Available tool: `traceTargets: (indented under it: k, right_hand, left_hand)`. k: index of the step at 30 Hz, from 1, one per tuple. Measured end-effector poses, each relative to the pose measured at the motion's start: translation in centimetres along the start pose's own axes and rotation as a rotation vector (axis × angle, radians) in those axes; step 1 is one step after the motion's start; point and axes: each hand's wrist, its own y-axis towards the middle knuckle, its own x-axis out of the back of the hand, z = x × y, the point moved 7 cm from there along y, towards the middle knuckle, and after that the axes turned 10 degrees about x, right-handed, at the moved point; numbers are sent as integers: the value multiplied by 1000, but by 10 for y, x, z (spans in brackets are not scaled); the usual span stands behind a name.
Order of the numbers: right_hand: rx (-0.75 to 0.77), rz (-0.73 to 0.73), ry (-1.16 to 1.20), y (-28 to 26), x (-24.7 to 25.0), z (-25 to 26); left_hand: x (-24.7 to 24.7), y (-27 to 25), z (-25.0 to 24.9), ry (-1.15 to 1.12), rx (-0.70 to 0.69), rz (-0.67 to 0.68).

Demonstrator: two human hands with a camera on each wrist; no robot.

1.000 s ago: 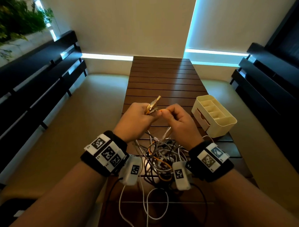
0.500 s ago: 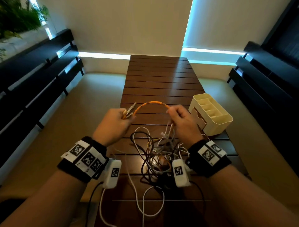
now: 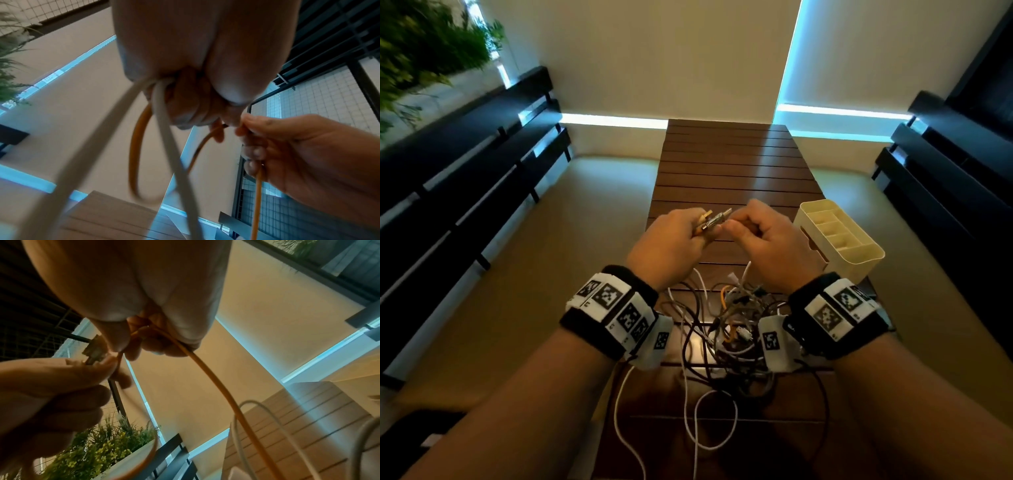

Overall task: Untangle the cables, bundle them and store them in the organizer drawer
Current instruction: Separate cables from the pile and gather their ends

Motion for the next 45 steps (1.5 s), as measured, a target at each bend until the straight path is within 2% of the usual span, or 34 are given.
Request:
traceTargets:
  k: [3,5,8,10,13,18,21,25,29,36,41,45]
  right_hand:
    - [-78,-4,86,-11,-7,-20]
    - [-170,61,169,-24,-25,-40]
    - [-321,199,157,-48,-51,-73]
    - [-364,209,146,-57,-54,-85]
    - [-350,152,200,-52,-43,-82]
    - [-305,57,387,-34,-24,-57]
    - [-261,101,312,-30,-23,-49]
    - [-225,173,165,-33,-26,-53]
    - [-207,198,141,-34,-31,-56]
    - [-175,225,139,-34,-35,-57]
    - [-114,225,151,-32,-34,-49]
    - [-33,192,143,-24,-31,-39]
  left_hand:
    - [2,-3,-11,7,-43,-29]
    - [12,-6,-23,-85,-70,-87]
    - [37,-9,-29,-267,-60,-224]
    - [45,-12,-28,-282,-45,-245]
    - [37,-12,-8,-211,72,-153]
    - [-4,-18,50,54,395,175]
    - [-8,-26,64,-26,471,159]
    - [6,-27,61,-418,441,-13]
    - [1,-22,55,-642,381,35]
    - [-13,-13,48,-645,327,27]
    - [-17,-7,35,-452,157,-13]
    - [-29,-4,21,-323,58,96]
